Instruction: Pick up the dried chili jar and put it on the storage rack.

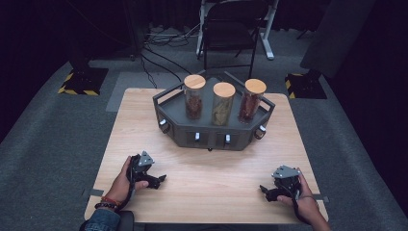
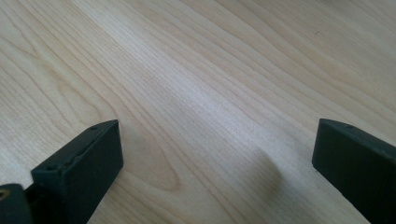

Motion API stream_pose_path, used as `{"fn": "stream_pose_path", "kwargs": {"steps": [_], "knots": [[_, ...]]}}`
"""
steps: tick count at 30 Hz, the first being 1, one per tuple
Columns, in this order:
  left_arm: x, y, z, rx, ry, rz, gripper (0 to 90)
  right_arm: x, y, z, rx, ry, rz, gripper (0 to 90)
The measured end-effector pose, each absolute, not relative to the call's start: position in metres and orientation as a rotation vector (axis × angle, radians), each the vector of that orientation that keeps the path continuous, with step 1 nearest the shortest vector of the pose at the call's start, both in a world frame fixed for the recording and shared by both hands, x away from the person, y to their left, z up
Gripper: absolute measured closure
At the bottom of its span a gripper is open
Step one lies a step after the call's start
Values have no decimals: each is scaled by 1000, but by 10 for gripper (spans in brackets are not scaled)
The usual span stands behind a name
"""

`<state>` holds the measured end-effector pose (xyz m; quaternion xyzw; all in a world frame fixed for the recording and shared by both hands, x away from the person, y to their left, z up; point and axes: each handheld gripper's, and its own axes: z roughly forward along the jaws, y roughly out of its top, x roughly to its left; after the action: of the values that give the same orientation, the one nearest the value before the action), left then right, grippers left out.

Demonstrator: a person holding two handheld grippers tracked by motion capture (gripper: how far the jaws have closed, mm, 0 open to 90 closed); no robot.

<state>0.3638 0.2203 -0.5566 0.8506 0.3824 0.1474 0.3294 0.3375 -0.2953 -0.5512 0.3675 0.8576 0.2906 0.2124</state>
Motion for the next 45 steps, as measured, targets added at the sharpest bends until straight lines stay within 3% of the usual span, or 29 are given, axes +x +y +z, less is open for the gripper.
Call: {"fn": "stream_pose_path", "kwargs": {"steps": [8, 45], "knots": [[364, 220, -557, 2225, 1000, 386, 0, 334, -315, -563, 1147, 2363, 987, 0], [364, 220, -557, 2226, 998, 386, 0, 334, -316, -563, 1143, 2363, 993, 0]]}}
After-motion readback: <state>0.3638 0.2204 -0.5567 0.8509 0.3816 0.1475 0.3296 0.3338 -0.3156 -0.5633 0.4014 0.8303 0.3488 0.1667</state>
